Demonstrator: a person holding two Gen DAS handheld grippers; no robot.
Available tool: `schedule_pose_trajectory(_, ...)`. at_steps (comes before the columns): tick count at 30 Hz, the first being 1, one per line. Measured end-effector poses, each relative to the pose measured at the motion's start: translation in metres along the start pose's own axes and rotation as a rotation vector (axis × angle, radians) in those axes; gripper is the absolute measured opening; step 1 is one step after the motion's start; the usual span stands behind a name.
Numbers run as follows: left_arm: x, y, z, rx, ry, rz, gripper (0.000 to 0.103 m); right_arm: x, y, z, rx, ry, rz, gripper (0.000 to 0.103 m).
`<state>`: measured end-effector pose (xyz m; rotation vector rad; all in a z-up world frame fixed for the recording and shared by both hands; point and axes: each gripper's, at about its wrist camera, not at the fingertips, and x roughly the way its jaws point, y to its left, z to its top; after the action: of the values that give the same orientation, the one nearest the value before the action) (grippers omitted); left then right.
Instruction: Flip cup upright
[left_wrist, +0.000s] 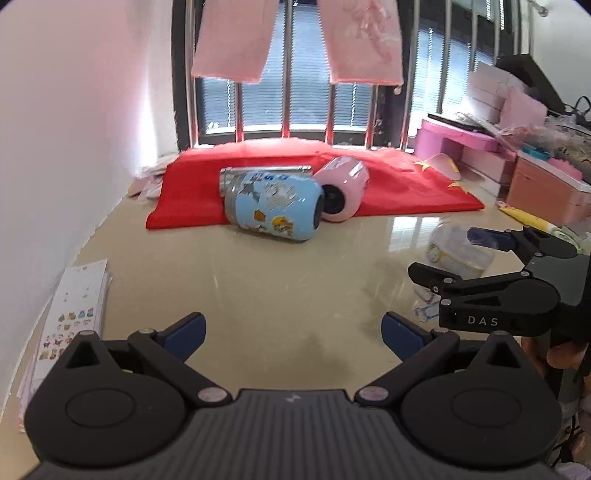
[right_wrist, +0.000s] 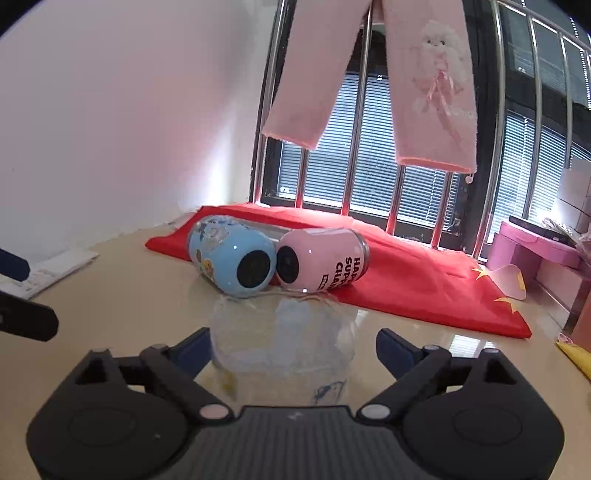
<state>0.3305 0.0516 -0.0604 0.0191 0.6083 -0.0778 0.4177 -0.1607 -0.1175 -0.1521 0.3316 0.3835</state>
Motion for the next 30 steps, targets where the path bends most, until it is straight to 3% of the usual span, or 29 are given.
schedule_pose_trajectory(3,-0.016,-0.002,0.0,0.004,-0.034,-0.006,0.103,-0.022,0.0,0.005,0.017,-0.017,-0.011,0.096)
schedule_pose_trajectory(5,-0.03,-0.003,-0.002,0.007,-0.064,-0.009,0.103,-0.043,0.0,0.008,0.035,-0.039,-0.016,0.103)
schedule_pose_trajectory(8,-0.057,-0.005,-0.008,0.01,-0.115,-0.015,0.103,-0.081,0.003,0.01,0.051,-0.075,-0.026,0.103)
schedule_pose_trajectory(20,-0.211,-0.025,-0.064,-0.011,-0.344,-0.015,0.103,-0.249,0.047,-0.003,0.128,-0.231,-0.049,0.103)
schedule_pose_trajectory(30,-0.32,-0.035,-0.116,-0.055,-0.433,0.0,0.103,-0.372,0.091,-0.013,0.132,-0.24,-0.104,0.103)
